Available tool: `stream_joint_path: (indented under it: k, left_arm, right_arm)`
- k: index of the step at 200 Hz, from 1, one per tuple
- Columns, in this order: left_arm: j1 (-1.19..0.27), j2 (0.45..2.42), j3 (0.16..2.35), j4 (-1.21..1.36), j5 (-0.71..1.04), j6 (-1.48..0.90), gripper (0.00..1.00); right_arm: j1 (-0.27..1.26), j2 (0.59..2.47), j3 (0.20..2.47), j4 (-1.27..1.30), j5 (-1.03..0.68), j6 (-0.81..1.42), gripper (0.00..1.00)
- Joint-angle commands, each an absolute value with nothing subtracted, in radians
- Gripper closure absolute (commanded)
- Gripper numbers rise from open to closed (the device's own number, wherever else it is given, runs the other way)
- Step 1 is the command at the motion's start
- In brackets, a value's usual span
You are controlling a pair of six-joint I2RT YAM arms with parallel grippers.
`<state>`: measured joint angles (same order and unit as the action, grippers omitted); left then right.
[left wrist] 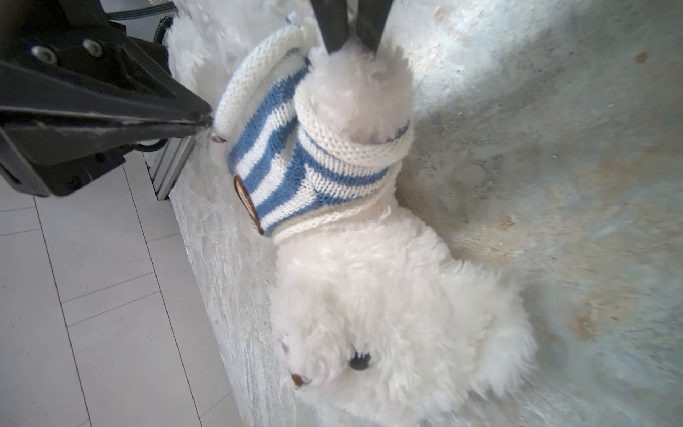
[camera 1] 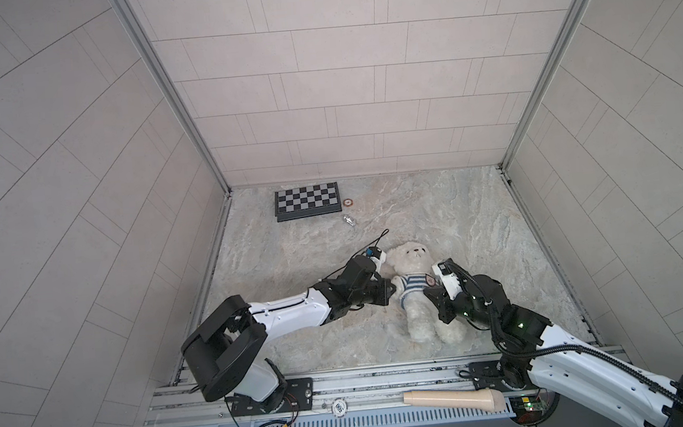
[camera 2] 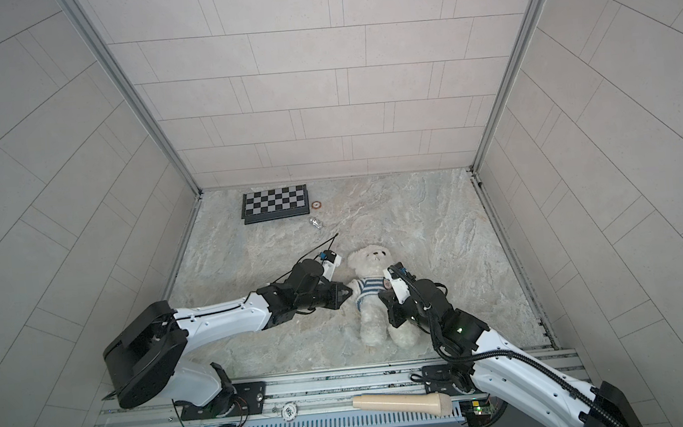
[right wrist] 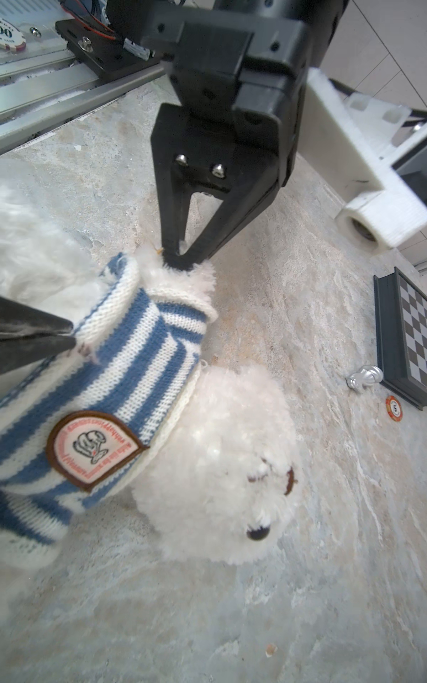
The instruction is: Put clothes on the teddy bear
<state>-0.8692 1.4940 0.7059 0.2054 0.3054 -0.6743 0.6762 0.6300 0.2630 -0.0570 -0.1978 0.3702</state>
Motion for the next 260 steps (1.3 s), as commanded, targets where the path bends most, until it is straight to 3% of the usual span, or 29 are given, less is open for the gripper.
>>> stream_joint_path:
  k: [1, 76, 102, 130, 260]
  left_arm:
    - [-0.856, 1.461, 0.695, 0.208, 0.284, -0.633, 1.0]
    - [-0.848, 1.449, 0.676, 0.217, 0.267, -0.611, 1.0]
    - [-0.847, 1.455, 0.676, 0.232, 0.282, -0.611, 1.0]
    - [-0.848, 1.462, 0.678, 0.239, 0.301, -0.605, 1.0]
    - [-0.847, 1.406, 0.71, 0.247, 0.402, -0.6, 1.0]
  right_arm:
    - [0.681, 0.642, 0.261, -0.067, -0.187, 0.372, 0.93]
    - [0.684, 0.7, 0.273, -0.053, -0.206, 0.388, 0.92]
    - [0.698, 0.701, 0.304, -0.071, -0.207, 0.368, 0.7]
    - [0.71, 0.716, 0.37, -0.134, -0.149, 0.304, 0.58]
    - [0.757, 0.983, 0.529, -0.107, -0.142, 0.114, 0.56]
